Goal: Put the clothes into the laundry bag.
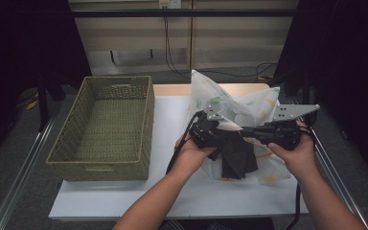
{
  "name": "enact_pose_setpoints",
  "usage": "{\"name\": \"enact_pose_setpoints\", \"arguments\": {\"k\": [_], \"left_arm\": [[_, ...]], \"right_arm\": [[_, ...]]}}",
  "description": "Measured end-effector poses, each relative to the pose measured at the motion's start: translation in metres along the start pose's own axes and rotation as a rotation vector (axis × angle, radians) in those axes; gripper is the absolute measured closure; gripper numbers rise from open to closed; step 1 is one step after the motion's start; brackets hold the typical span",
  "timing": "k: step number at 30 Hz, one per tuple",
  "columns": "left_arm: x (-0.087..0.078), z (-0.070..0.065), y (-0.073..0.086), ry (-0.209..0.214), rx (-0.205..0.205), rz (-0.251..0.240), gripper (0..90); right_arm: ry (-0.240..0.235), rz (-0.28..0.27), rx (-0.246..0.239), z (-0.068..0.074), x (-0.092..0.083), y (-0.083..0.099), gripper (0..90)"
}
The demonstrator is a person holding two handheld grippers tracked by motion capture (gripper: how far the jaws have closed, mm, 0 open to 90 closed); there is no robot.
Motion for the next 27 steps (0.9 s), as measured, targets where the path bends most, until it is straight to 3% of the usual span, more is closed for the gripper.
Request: {"name": "enact_pose_setpoints", "arguments": {"k": [6,11,16,19,27], "left_arm": [[-0.013,-0.005,0.007,0.029,0.025,0.045,36.4],[-0.027,-0.007,0.012,0.041,0.05,0.044,29.6],[-0.041,-0.009,0.019,0.056,0.063,0.047,26.8],[-0.046,-0.01,0.023,0.04,0.088,0.065,26.2],[-0.06,-0.003,0.037,0.024,0.076,0.049,26.3]], "right_arm": [[-0.004,-0.004,0.005,0.0,-0.001,0.001,90.0],[-0.007,-0.01,0.006,0.0,-0.002,0.001,90.0],[-0.007,-0.012,0.008,-0.001,-0.002,0.002,90.0],[-0.01,-0.009,0.011,-0.001,-0.002,0.003,90.0],[-0.019,0.013,0.006,0.003,-0.001,0.008,90.0]]}}
Point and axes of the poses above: each handheld gripper's, and its own axes: x roughly forward along the jaws, y roughly out of its underside, z roughly to its left, the point moved 1 cm from there along x, roughly forward along the jaws, and after that the axes turned 8 degrees about -y, right-handed, at the moved point
